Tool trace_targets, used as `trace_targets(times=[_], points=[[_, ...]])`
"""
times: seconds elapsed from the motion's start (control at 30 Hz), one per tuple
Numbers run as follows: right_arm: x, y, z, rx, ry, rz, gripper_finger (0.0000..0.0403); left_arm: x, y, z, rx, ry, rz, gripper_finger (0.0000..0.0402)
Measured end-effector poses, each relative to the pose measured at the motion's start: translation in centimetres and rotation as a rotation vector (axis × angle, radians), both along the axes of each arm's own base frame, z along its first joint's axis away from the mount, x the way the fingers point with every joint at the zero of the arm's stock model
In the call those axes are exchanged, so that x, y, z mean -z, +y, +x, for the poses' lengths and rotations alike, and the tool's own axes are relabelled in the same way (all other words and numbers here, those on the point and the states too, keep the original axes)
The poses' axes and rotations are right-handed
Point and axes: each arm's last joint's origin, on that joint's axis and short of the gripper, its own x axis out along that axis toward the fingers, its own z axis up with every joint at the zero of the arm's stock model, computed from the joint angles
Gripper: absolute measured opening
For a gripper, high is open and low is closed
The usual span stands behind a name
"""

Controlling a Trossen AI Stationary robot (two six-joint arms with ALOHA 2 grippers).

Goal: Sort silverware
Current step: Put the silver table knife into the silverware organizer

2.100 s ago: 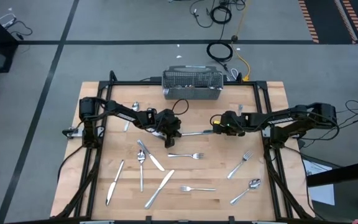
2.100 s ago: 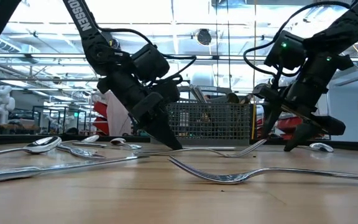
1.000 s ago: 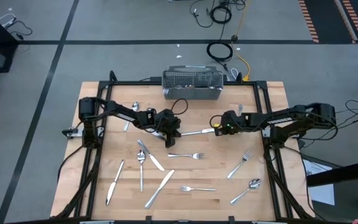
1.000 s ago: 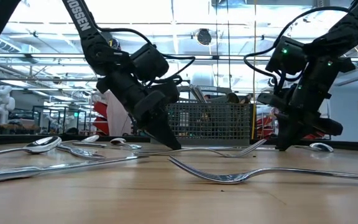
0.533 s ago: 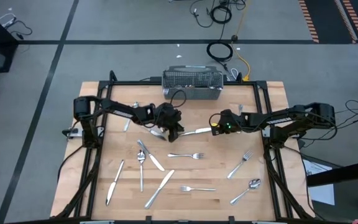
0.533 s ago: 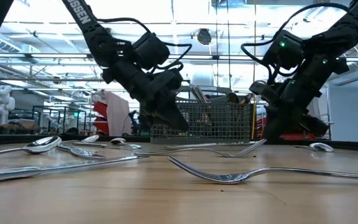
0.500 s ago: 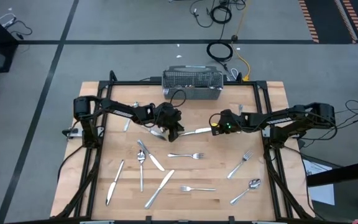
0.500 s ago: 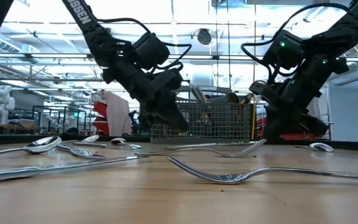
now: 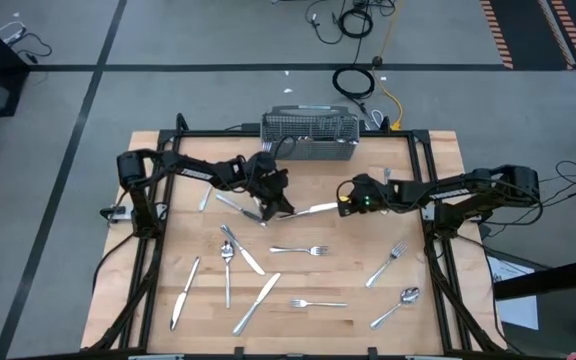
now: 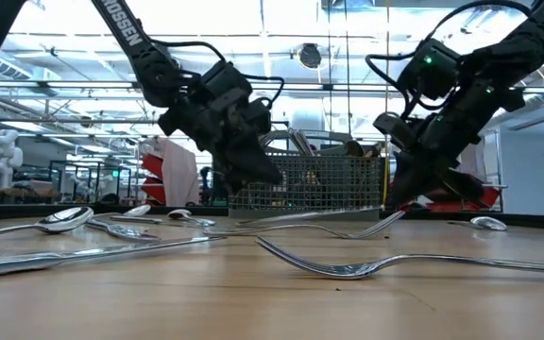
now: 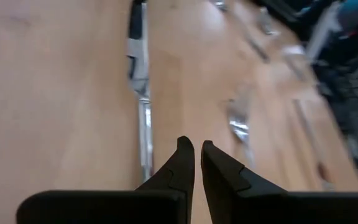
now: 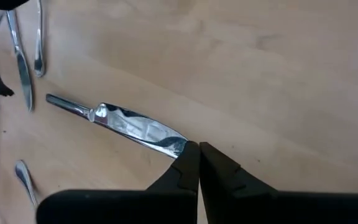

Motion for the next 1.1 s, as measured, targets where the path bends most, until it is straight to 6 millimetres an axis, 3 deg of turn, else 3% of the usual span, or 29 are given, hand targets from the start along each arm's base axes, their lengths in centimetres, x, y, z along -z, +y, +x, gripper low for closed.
trace_targets(times=[0.13, 0.5, 0.63, 1.1], points=[[-1.2, -0.2, 0.9, -0.044, -0.014, -0.046, 0.0000, -0.2, 0.6, -0.3, 0.044, -0.014, -0.082, 0.0037], [-3.5, -0.5, 2.4, -0.106, -0.051, -0.125, 0.0000, -0.2, 1.0, -0.5, 0.026, -0.014, -0.068, 0.0037], [-3.5, -0.5, 2.4, -0.117, -0.036, -0.132, 0.0000, 0.0, 1.6, -0.3, -0.198, 0.059, 0.007, 0.0037], [-3.4, -0.5, 2.3, -0.124, -0.015, -0.132, 0.0000, 0.0, 1.7, -0.3, -0.295, 0.090, -0.007, 0.0037]])
